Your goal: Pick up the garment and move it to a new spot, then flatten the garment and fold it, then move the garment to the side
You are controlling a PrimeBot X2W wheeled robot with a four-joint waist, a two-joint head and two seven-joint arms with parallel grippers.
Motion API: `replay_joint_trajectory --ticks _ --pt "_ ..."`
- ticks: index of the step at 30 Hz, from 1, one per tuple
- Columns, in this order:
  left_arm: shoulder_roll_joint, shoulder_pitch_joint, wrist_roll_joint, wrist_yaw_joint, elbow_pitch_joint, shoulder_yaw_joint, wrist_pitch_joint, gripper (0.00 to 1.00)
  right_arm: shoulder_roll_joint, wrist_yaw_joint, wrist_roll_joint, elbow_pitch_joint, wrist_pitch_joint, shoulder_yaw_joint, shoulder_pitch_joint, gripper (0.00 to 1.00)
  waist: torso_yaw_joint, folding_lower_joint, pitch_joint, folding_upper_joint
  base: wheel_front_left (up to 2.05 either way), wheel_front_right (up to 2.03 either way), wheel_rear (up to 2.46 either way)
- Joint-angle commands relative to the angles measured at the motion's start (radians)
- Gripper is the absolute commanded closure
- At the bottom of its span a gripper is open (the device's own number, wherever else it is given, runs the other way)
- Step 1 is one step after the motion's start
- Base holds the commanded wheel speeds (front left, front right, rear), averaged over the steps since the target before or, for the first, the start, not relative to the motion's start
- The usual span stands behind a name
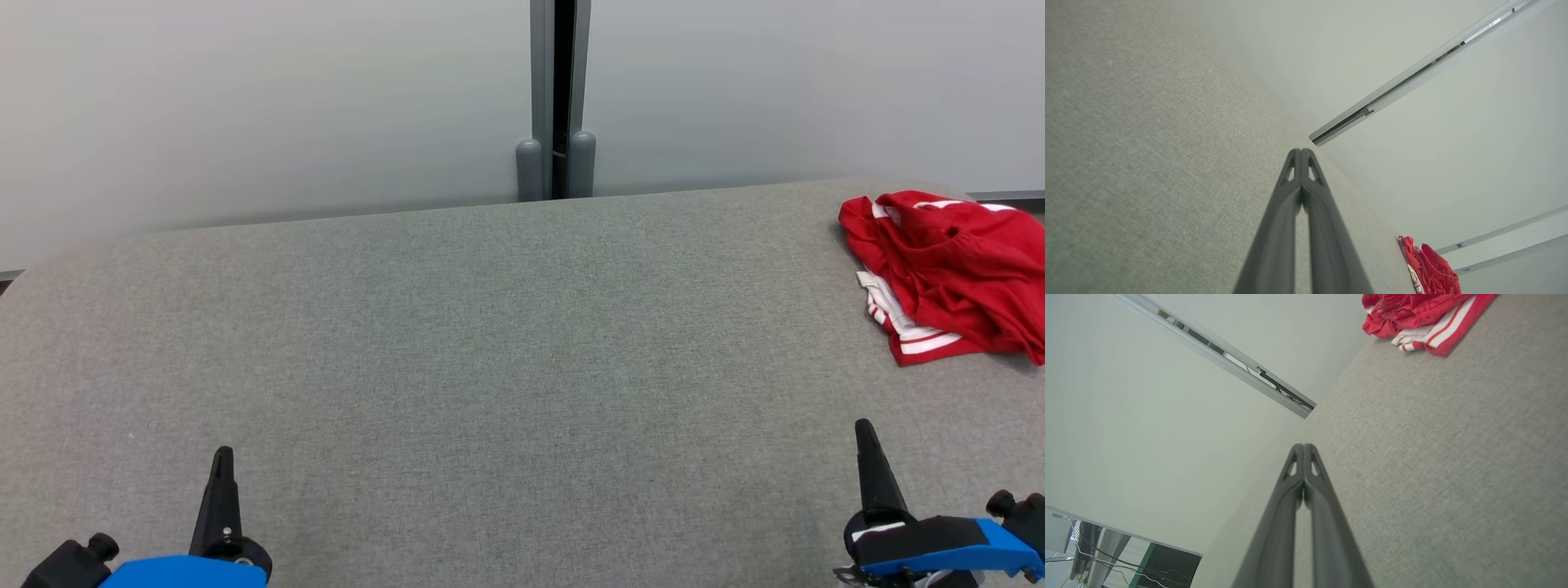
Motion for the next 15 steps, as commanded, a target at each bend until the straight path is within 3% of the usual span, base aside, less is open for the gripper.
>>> replay_joint_trajectory --ticks 1,15 --pt "0.007 -0.027 -0.032 -0.007 -0.008 0.009 0.008 1.0 0.002 0.0 0.032 -0.008 0.009 -0.006 -0.021 1.0 0.0 -0.0001 0.0 0.0 0.0 0.0 0.0" --pt "0.008 -0.04 -0.185 -0.02 0.0 0.025 0.049 1.0 0.006 0.0 0.189 -0.003 0.051 -0.019 -0.035 1.0 0.004 -0.0001 -0.001 0.0 0.0 0.0 0.0"
